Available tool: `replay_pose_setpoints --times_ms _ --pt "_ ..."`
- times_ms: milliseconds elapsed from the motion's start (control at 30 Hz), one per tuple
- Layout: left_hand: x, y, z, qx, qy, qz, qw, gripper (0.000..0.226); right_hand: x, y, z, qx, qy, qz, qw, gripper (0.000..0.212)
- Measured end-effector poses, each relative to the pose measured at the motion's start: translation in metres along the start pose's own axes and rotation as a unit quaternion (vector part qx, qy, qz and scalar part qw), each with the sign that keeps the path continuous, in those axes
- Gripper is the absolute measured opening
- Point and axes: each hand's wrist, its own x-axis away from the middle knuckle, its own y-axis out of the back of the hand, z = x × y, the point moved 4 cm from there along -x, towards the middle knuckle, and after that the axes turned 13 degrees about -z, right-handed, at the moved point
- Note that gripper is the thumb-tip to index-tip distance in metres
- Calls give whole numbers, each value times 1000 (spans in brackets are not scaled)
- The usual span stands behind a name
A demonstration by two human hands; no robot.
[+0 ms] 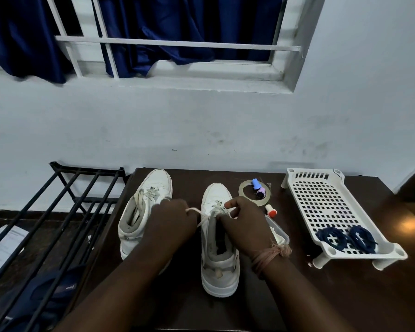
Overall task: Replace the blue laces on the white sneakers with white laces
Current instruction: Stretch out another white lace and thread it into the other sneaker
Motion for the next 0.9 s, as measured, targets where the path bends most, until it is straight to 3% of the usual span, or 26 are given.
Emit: replay_pose_setpoints --times_ms 67,167,233,333,400,533,633,733,900 --pt "-6 15 -6 42 -19 -19 999 31 -4 9 6 -8 5 -29 1000 4" --pt "-12 34 -7 221 34 34 974 37 -6 21 13 -37 4 -82 996 20" --pt "-14 40 -6 402 104 81 906 37 -3 24 21 -90 20 -88 992 23" --pt "-14 37 -15 606 170 174 757 29 5 25 41 -173 64 -43 982 23" --pt "-9 35 -25 650 158 194 718 32 13 24 56 -220 88 13 971 20" --pt "-3 29 -34 675 161 219 686 38 23 16 63 -264 49 126 955 19" --pt "-10 26 -27 708 201 181 653 43 18 18 60 -251 66 130 957 20" --pt "-20 16 -11 737 287 134 597 35 4 30 49 -293 -2 108 950 27" --pt "-24 -5 17 694 418 90 580 16 -17 56 20 -274 -84 19 958 29"
